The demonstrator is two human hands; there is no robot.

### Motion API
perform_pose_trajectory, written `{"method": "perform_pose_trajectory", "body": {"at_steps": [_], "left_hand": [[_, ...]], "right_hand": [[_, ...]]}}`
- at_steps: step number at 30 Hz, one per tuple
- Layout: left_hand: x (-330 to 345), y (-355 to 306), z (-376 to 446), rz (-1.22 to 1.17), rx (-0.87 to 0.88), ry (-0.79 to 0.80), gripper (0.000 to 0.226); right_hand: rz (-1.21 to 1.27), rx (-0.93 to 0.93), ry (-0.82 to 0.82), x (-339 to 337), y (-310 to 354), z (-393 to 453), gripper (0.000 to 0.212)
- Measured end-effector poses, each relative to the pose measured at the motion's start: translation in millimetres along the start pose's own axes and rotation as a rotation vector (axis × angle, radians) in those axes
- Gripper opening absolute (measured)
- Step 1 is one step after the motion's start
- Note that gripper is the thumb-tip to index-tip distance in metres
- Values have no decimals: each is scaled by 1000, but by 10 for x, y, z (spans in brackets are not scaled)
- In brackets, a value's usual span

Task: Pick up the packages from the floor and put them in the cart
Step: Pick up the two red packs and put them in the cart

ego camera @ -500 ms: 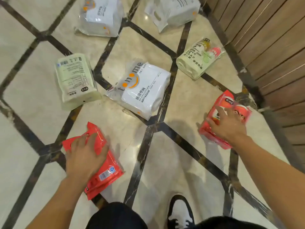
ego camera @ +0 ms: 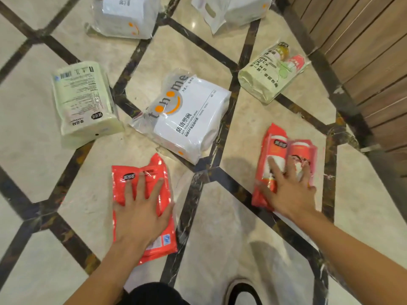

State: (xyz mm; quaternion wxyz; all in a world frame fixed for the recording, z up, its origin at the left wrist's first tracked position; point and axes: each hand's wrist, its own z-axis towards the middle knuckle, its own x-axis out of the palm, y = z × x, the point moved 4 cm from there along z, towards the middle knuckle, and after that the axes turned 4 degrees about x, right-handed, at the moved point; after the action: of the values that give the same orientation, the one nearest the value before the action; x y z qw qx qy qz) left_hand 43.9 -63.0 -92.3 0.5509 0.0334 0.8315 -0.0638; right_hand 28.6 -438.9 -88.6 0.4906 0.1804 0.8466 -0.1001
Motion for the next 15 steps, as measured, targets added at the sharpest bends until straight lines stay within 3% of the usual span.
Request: {"method": "perform_pose_trajectory", "body": {"at_steps": [3,5,7,9,11,15], "left_hand": [[-83,-22,43,-143,-1,-130,85],[-20,93,8,-283,-167,-114,98],[91,181,-48,-522,-325,-36,113],[146,183,-65,-733,-366,-11,117],[120,140,-66,-813,-369,-24,116],[18,79,-55,-823,-386,-105,107]], "right_hand": [[101,-44,-133,-34,109,-109,76],[304,130,-146,-55,22,-60,93],[591,289,-40,-26,-74,11,119],[785,314,56,6,-90,24,116],[868,336,73,40,-95,7,111],[854,369,5,59,-48,-16,141]]}}
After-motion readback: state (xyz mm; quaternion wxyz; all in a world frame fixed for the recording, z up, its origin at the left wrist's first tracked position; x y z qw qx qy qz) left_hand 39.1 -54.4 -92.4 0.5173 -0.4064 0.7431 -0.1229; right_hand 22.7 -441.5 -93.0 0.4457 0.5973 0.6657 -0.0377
